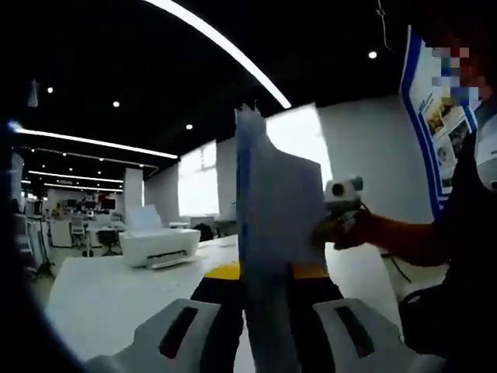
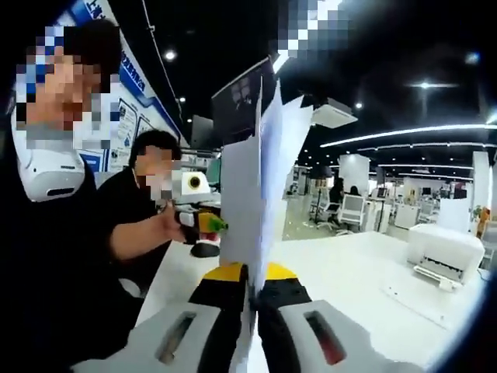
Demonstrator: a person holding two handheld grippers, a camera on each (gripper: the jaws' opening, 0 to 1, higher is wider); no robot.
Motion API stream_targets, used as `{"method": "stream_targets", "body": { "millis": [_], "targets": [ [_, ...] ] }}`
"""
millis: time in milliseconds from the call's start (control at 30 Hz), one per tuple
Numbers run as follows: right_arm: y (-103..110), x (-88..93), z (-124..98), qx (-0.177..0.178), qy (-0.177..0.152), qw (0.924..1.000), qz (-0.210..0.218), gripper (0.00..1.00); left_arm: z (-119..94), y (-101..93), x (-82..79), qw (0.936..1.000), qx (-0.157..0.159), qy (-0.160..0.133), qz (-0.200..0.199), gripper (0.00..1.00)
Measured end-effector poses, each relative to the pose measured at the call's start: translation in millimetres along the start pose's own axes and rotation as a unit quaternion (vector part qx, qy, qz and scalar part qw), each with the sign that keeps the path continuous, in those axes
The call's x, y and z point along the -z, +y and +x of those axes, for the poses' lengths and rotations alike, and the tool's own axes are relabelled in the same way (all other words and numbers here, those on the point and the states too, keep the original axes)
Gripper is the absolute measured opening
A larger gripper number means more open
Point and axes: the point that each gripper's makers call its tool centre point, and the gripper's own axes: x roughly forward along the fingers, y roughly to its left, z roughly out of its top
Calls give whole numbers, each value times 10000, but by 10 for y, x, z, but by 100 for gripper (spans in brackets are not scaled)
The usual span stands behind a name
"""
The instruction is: Organize the stack of printing papers by aligning and flattening the scattered papers on the table
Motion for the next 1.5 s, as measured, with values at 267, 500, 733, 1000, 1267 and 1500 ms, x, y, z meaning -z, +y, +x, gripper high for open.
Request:
{"method": "stream_targets", "body": {
  "millis": [267,500,733,1000,1267,1500],
  "targets": [
    [9,54,-4,-66,-32,10000,54,1,-4,-33,67,9999,68,2,108,10],
    [103,-52,-1,-116,-78,9996,-238,0,-26,-100,-31,9996,112,-30,241,6],
    [73,58,-5,-125,46,9999,-56,7,-29,-76,96,9998,112,100,139,19],
    [120,66,9,-280,-7,9996,1,0,-20,-50,116,9996,196,125,127,6],
    [139,5,-15,-297,-1,9995,50,0,-55,-119,66,9990,369,74,-235,6],
    [152,-121,-129,-377,-162,9969,669,0,-90,-261,-83,9915,810,-38,-1021,6]
  ]
}}
